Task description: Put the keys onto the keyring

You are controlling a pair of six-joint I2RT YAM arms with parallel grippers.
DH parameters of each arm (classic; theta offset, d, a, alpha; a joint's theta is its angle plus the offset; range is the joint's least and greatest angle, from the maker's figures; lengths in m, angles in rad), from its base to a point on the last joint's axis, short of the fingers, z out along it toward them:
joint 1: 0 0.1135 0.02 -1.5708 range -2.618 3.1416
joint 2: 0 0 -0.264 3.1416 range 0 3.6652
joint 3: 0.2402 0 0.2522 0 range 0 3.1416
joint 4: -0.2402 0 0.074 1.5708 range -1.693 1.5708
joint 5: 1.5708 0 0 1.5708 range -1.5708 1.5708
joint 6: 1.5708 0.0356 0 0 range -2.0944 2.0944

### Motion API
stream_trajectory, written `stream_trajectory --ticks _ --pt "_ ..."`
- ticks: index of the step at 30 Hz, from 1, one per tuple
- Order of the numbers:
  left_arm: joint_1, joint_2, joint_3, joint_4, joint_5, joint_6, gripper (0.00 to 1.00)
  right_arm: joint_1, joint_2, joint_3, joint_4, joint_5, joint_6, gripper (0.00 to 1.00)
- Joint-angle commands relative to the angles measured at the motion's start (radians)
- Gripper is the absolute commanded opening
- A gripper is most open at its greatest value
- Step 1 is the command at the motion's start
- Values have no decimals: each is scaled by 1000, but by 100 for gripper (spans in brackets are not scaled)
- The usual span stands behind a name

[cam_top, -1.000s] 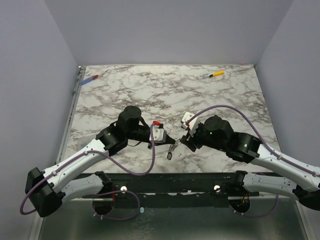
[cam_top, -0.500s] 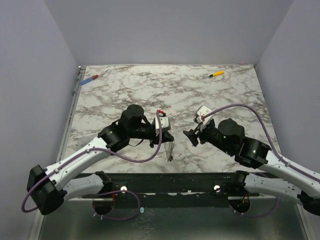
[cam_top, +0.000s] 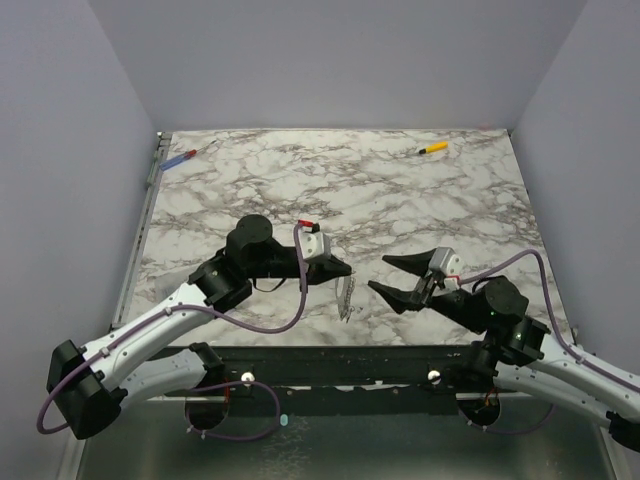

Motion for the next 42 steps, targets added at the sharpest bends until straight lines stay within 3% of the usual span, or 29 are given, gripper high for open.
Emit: stream_trajectory --ticks 1,15,35,42 --pt "-1 -58 -29 163 97 -18 0 -4 22 -5 112 -249 -18 61" --pt "1 -114 -69 309 272 -53 0 -4 113 20 188 -355 -52 50" --pt "1 -126 -82 366 294 -84 0 -3 144 25 254 -368 -56 25" --pt "1 -129 -86 376 287 -91 0 -4 141 32 261 -368 -45 24"
